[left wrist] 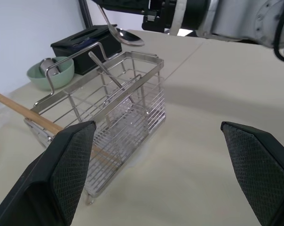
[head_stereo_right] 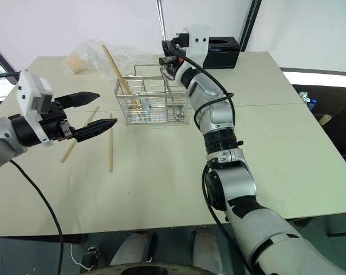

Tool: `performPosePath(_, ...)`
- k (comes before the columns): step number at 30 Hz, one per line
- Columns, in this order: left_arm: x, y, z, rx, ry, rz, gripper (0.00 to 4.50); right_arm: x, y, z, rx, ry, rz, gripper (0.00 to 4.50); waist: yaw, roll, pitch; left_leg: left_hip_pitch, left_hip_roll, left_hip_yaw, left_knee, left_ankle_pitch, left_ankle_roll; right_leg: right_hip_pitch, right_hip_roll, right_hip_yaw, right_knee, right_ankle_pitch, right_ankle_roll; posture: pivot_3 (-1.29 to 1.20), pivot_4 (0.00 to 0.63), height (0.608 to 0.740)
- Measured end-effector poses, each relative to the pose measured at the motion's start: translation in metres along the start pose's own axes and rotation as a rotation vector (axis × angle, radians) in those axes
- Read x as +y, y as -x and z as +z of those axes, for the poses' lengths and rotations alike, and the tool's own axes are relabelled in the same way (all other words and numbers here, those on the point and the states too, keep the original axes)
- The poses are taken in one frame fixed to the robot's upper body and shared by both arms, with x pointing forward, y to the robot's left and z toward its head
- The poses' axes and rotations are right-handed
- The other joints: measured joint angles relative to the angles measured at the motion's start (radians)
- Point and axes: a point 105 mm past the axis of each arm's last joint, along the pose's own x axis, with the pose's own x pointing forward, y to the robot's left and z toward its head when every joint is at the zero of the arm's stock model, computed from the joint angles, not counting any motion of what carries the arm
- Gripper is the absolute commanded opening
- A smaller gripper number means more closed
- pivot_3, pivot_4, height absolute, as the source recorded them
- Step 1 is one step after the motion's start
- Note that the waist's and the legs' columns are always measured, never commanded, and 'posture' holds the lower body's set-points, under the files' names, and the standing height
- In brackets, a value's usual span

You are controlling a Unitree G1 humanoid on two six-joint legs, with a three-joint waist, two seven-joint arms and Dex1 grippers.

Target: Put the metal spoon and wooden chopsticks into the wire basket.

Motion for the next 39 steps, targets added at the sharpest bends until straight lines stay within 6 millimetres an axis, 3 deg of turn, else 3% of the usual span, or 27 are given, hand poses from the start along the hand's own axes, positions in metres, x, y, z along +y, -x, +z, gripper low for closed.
performPosePath(3, 0.0, 0.003, 0.003, 0.001, -0.007, 0.016, 4.5, -0.008, 0.001, -0.012, 0.011, -0.014, -0.029, 0.01, -0.004, 0.0, 0.0, 0.0, 0.0, 0.0, 0.0, 0.0, 0.0, 0.0, 0.0, 0.0, 0.001, 0.0, 0.0, 0.0, 0.15, 0.649)
performPosePath(7, 0.0, 0.005, 0.006, -0.004, -0.019, 0.023, 4.5, -0.004, 0.001, -0.02, 0.011, -0.03, -0.013, 0.01, -0.017, 0.0, 0.0, 0.0, 0.0, 0.0, 0.0, 0.0, -0.001, 0.0, 0.0, 0.0, 0.004, 0.0, 0.0, 0.0, 0.15, 0.649)
performPosePath(10, 0.0, 0.005, 0.007, -0.006, -0.016, 0.028, 4.5, -0.001, 0.001, -0.018, -0.009, -0.034, -0.001, 1.1, -0.023, 0.0, 0.0, 0.0, 0.0, 0.0, 0.0, 0.0, -0.001, 0.0, 0.0, 0.0, 0.004, 0.0, 0.0, 0.0, 0.15, 0.649)
performPosePath(16, 0.0, 0.005, 0.007, -0.007, -0.014, 0.028, 4.5, -0.005, 0.002, -0.019, -0.015, -0.047, -0.023, 4.17, -0.023, 0.0, 0.0, 0.0, 0.0, 0.0, 0.0, 0.0, -0.001, -0.002, 0.0, 0.001, 0.006, 0.0, 0.0, 0.0, 0.15, 0.649)
performPosePath(17, 0.001, 0.005, 0.007, -0.007, -0.013, 0.03, 4.5, -0.006, 0.002, -0.019, -0.015, -0.047, -0.028, 4.41, -0.023, 0.0, 0.0, 0.0, 0.0, 0.0, 0.0, 0.0, -0.001, -0.002, 0.0, 0.001, 0.006, 0.0, 0.0, 0.0, 0.15, 0.649)
performPosePath(24, 0.006, 0.003, 0.008, -0.018, -0.003, 0.037, 4.5, -0.017, 0.01, -0.013, -0.02, -0.034, -0.071, 4.41, -0.022, 0.0, 0.0, 0.0, 0.0, 0.0, 0.001, 0.0, -0.001, -0.002, 0.0, 0.001, 0.008, 0.0, 0.0, 0.0, 0.15, 0.649)
performPosePath(29, 0.014, 0.001, 0.008, -0.035, 0.02, 0.072, 4.5, -0.021, 0.017, 0.037, -0.107, -0.013, -0.068, 4.41, -0.021, 0.0, 0.0, -0.001, 0.0, -0.001, 0.0, 0.0, 0.0, -0.003, 0.0, 0.001, 0.009, 0.0, 0.0, 0.0, 0.15, 0.649)
performPosePath(34, 0.046, 0.008, 0.008, -0.045, 0.072, 0.228, 4.5, -0.005, 0.047, 0.111, -0.16, 0.12, 0.16, 4.41, -0.016, -0.001, -0.001, -0.001, 0.0, -0.001, 0.0, 0.0, 0.0, -0.002, 0.0, 0.001, 0.008, 0.0, 0.0, 0.0, 0.15, 0.649)
performPosePath(36, 0.065, 0.015, 0.002, -0.019, 0.098, 0.309, 4.5, -0.005, 0.065, 0.118, -0.091, 0.219, 0.227, 4.41, -0.016, -0.002, -0.001, 0.0, 0.0, -0.001, 0.0, 0.0, 0.0, -0.001, 0.0, 0.0, 0.003, 0.0, 0.0, 0.0, 0.15, 0.649)
performPosePath(39, 0.107, 0.039, -0.012, 0.07, 0.148, 0.479, 4.5, -0.022, 0.097, 0.1, 0.097, 0.293, 0.27, 4.41, -0.015, -0.002, -0.001, 0.001, 0.0, 0.0, 0.0, 0.0, 0.0, 0.003, 0.001, 0.0, -0.001, 0.0, 0.0, 0.0, 0.15, 0.649)
